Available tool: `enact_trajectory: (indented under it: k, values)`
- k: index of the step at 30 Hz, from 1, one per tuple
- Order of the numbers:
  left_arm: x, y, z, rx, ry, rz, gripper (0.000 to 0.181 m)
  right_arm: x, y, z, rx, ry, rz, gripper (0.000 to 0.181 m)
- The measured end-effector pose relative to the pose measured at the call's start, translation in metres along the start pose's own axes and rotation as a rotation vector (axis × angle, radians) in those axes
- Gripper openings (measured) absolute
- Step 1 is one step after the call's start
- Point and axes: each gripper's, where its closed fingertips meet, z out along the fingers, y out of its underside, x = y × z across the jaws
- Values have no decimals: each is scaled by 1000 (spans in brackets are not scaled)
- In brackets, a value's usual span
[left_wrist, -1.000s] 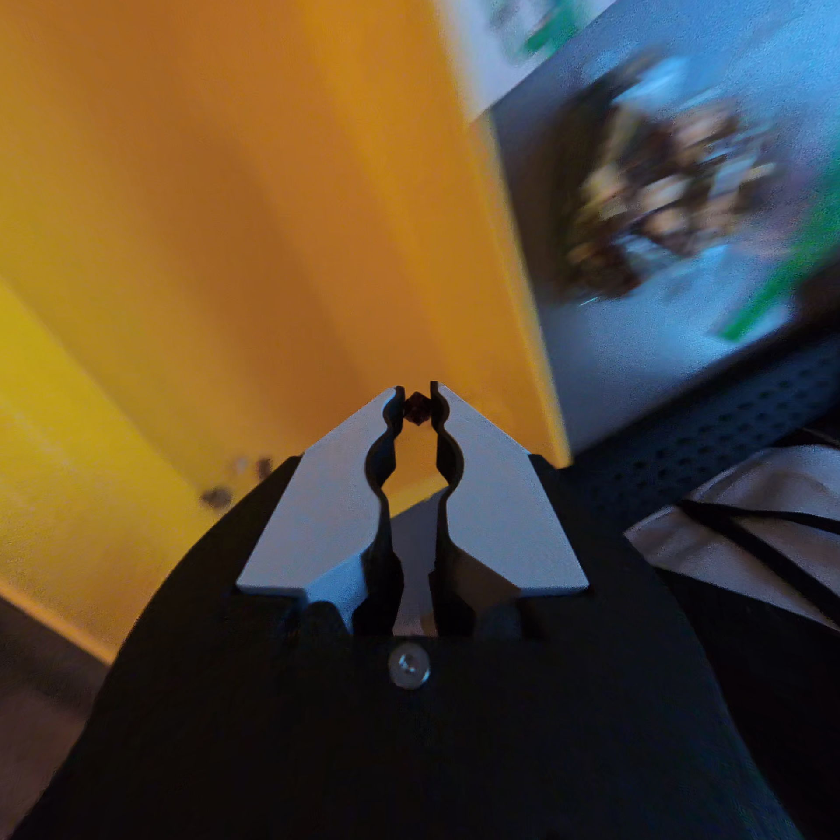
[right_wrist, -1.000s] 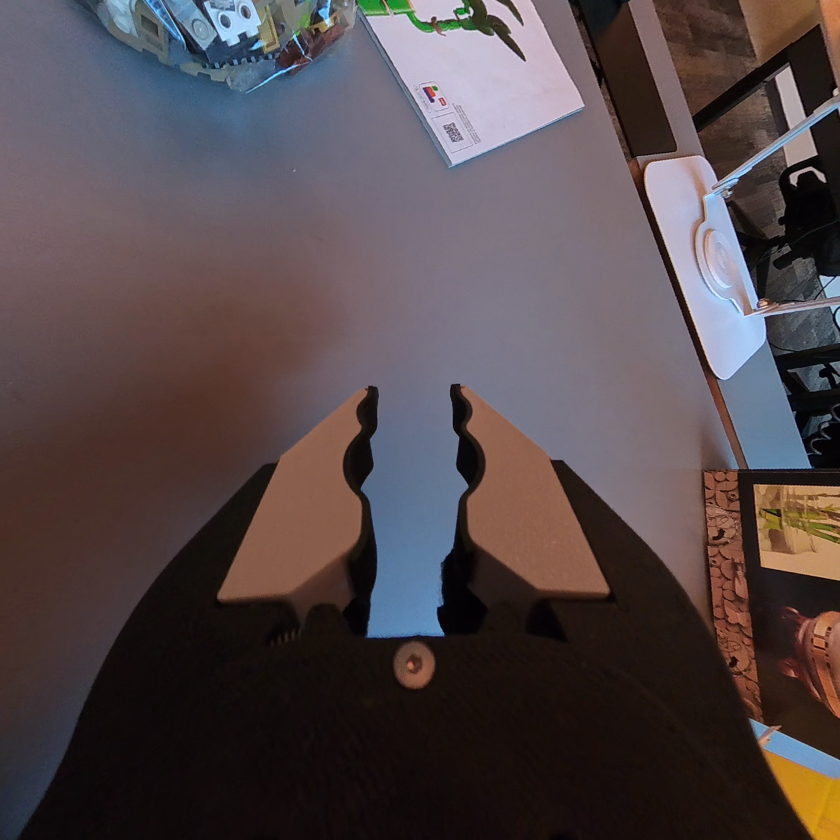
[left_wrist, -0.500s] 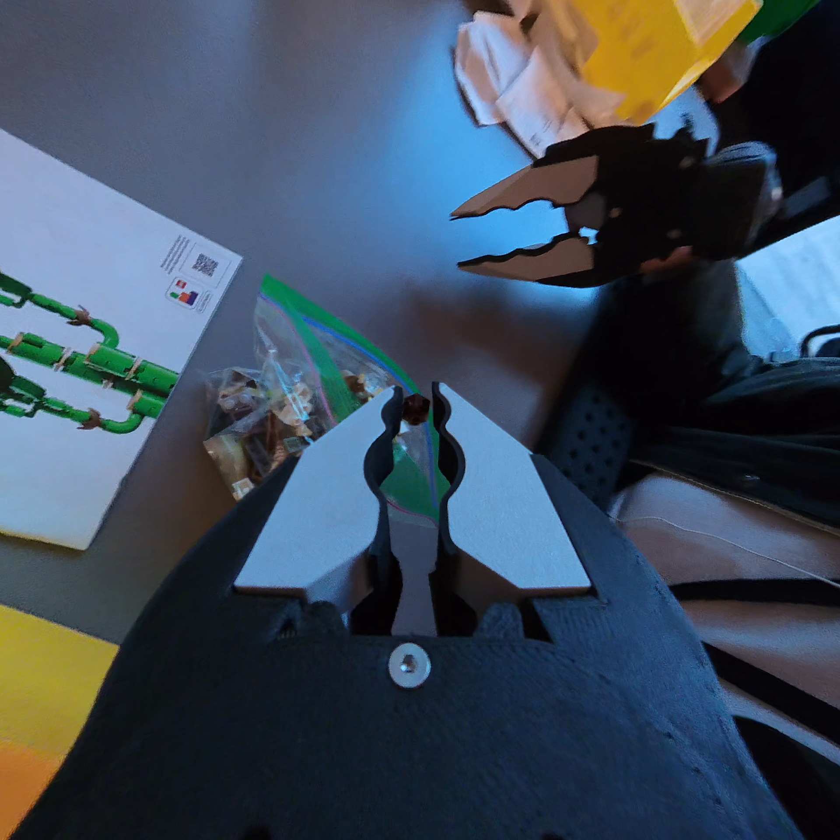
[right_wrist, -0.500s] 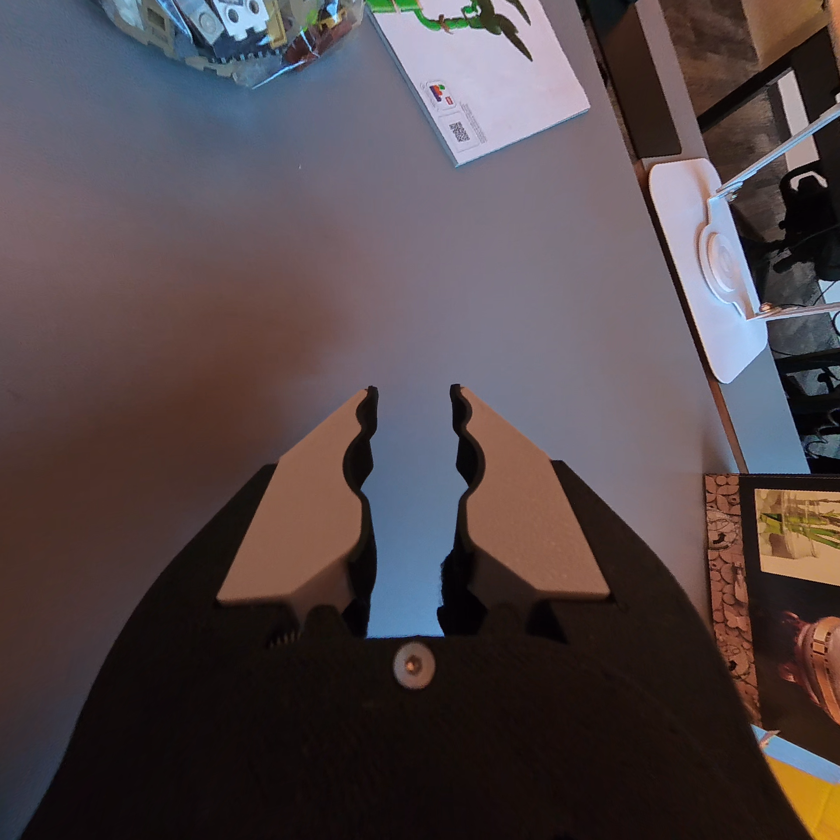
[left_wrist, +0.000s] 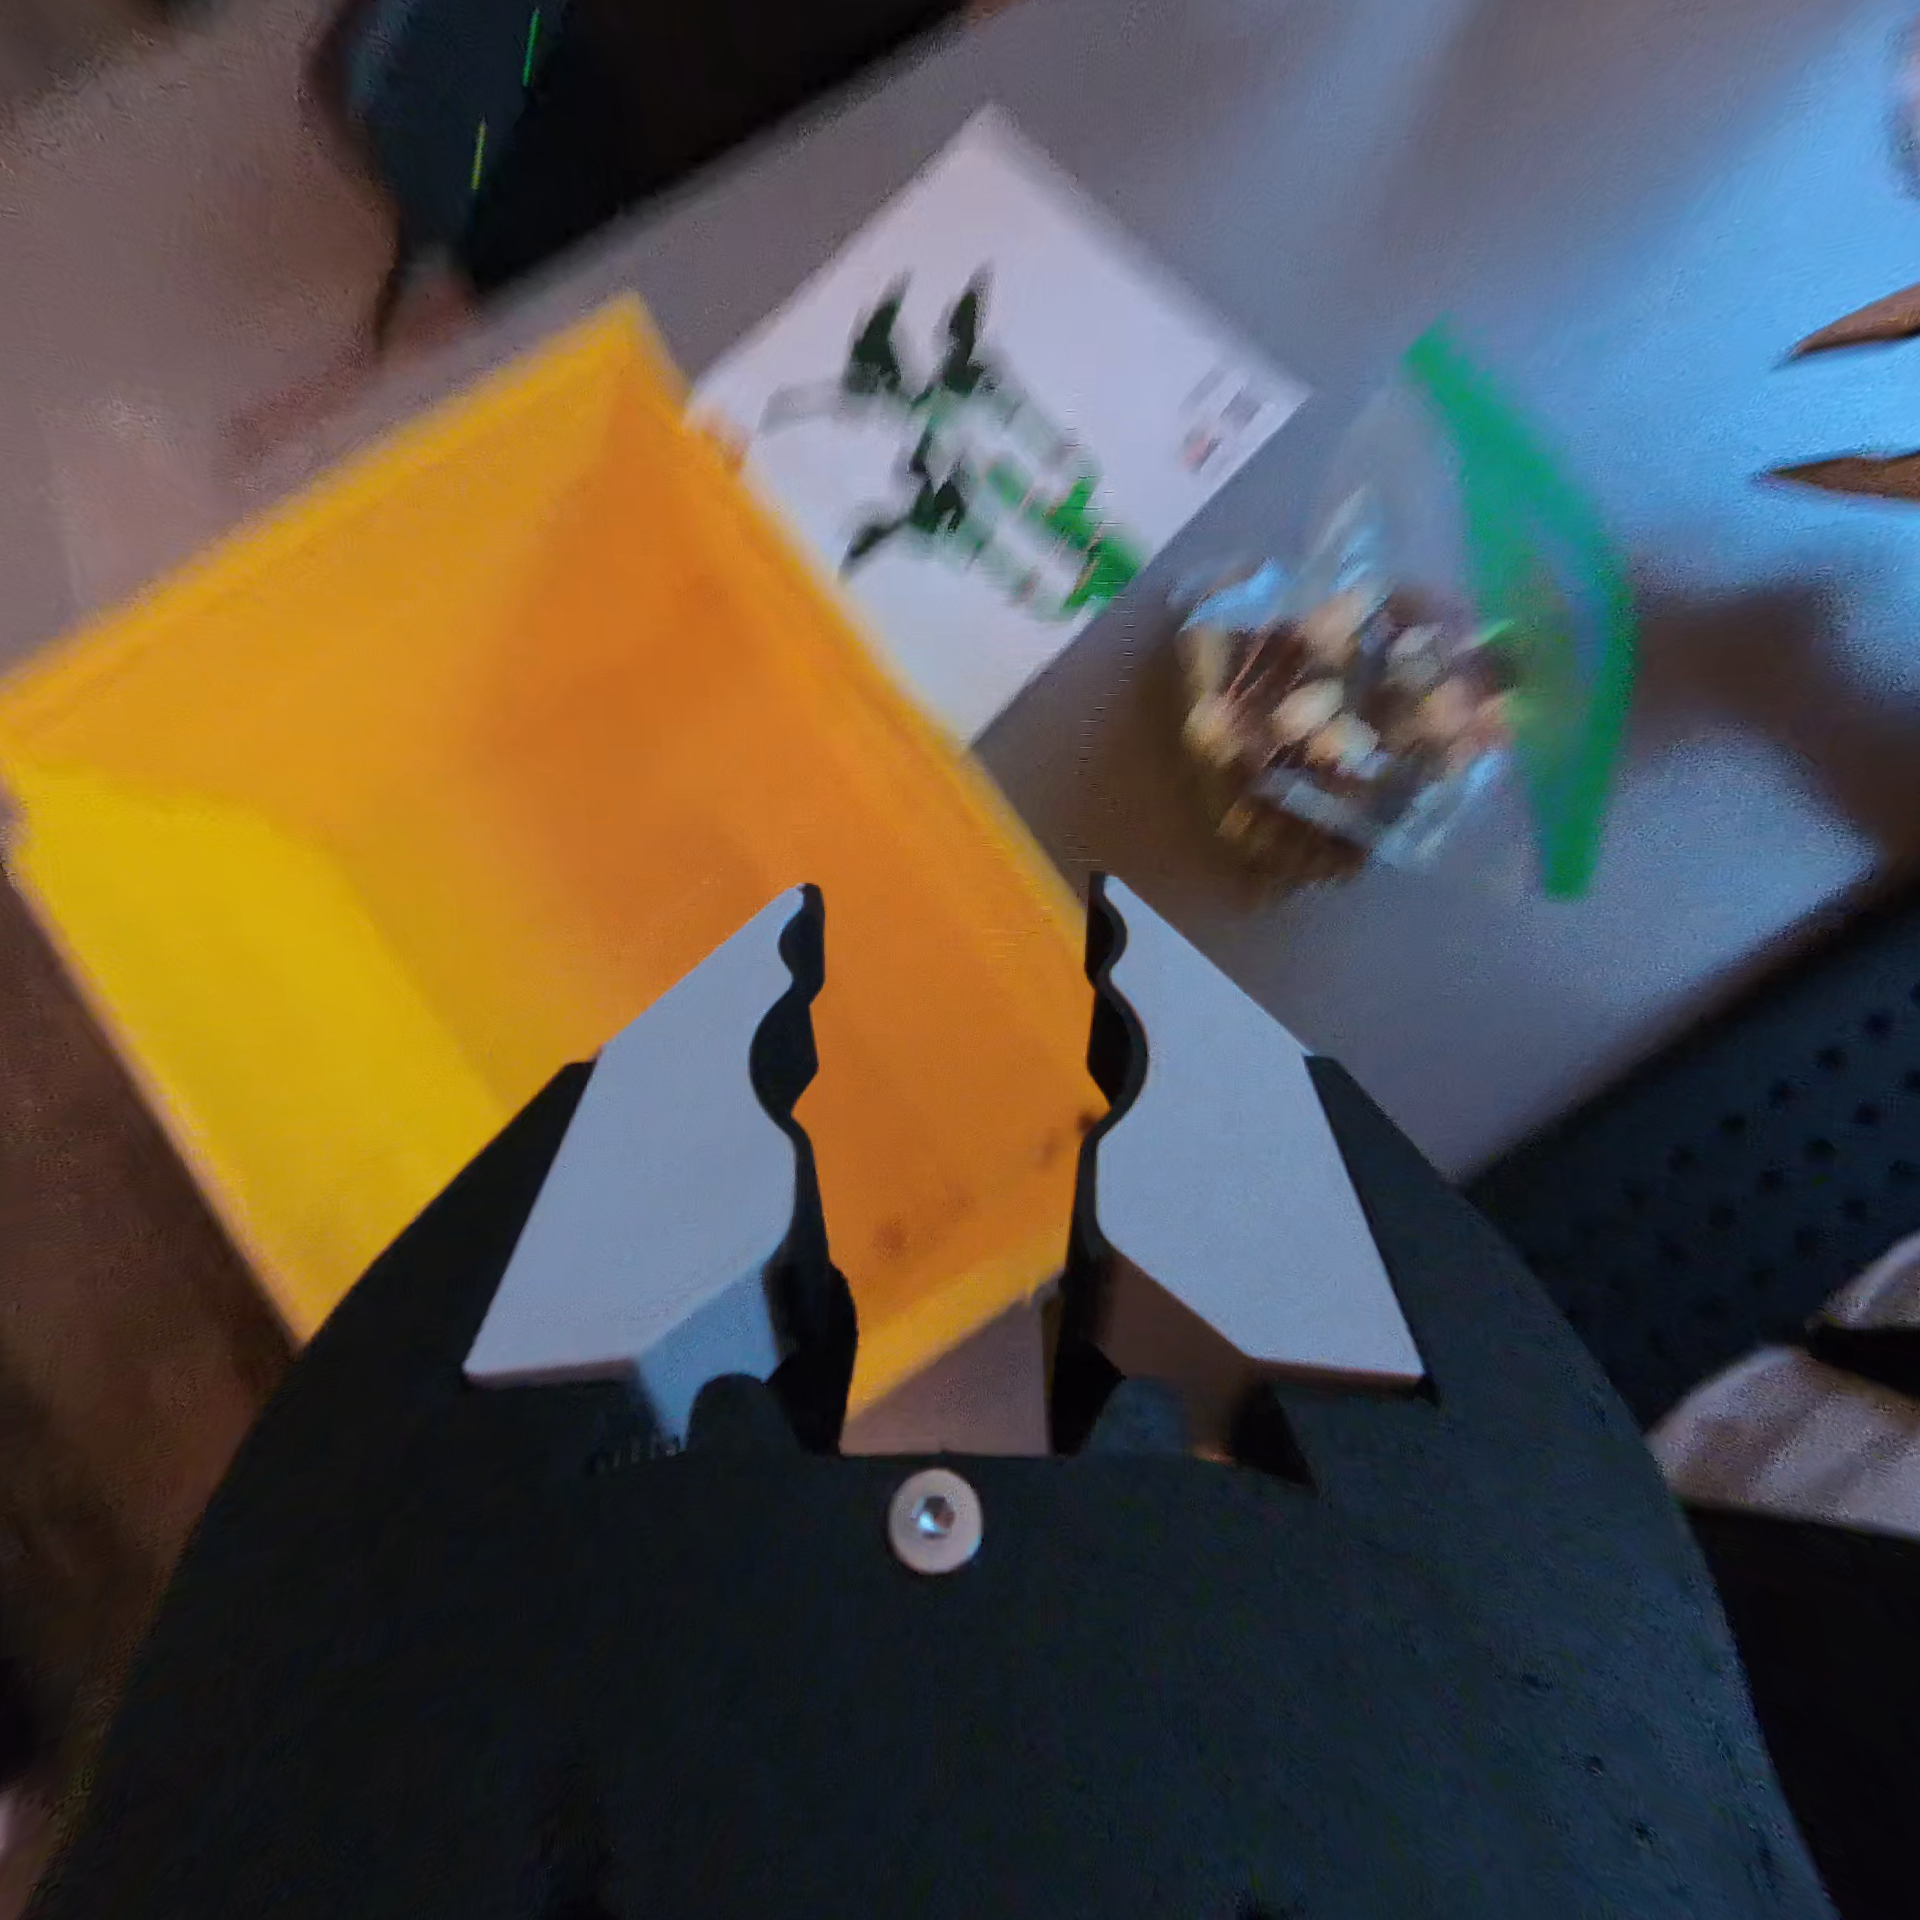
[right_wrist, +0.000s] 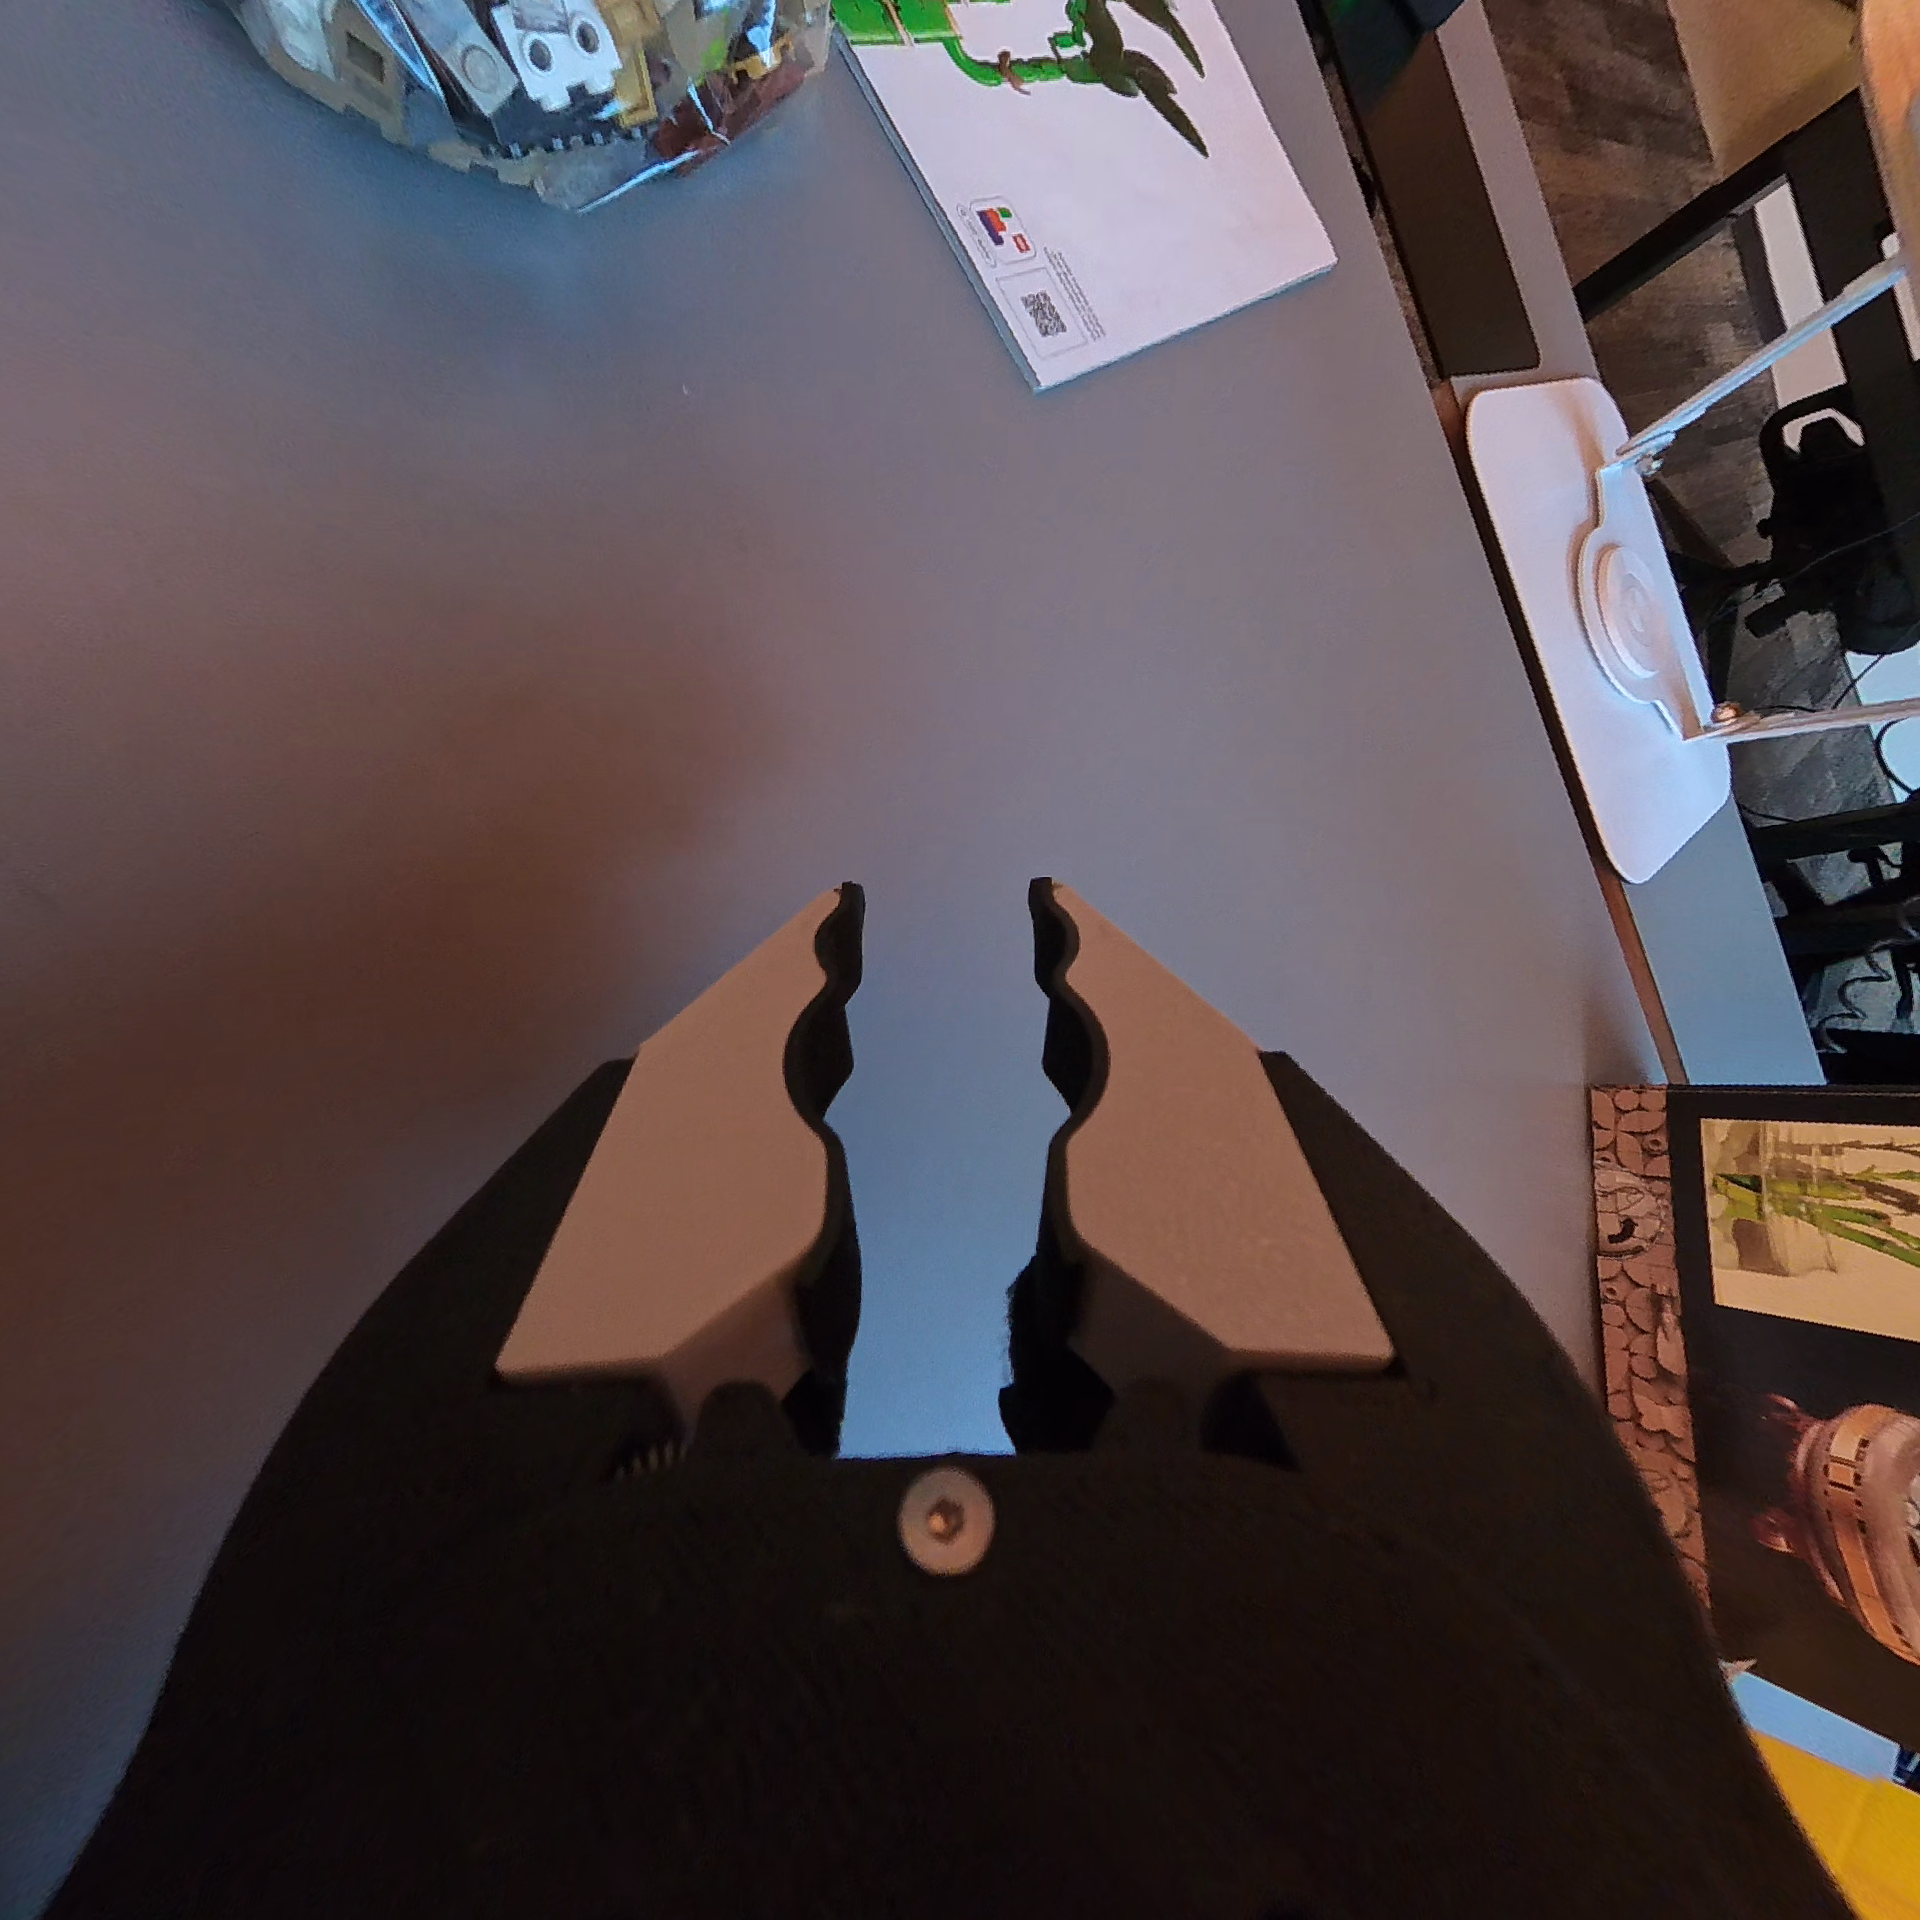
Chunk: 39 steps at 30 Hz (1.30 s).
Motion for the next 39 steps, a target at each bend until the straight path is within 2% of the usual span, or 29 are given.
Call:
enact_trajectory:
  k: [3,6,8,10,12,16,24,26,30,33,39]
  values:
    - [-40,72,-4,-257,-72,-149,36,0,-2,0,4,0,-2,32]
    - [-63,128,10,-476,-128,-189,32,0,-2,0,7,2,6,32]
    - [-67,156,22,-601,-108,-216,32,1,-1,0,7,1,11,32]
    - [-75,176,30,-701,-112,-233,43,1,0,1,4,1,16,32]
    - [-83,189,35,-758,-127,-221,37,1,2,1,2,-2,22,32]
    - [-97,198,39,-780,-165,-159,41,0,3,3,-5,-9,21,32]
    - [-93,195,43,-758,-67,-15,32,-1,4,3,-14,-11,12,32]
    - [-88,195,44,-758,-27,-23,21,-1,4,3,-15,-12,13,32]
    - [-87,195,44,-755,-17,-22,20,-2,4,2,-16,-12,9,32]
    - [-82,196,44,-751,-5,-16,6,-2,4,2,-16,-12,10,32]
    - [-84,196,42,-743,-48,10,6,-2,4,2,-16,-13,9,32]
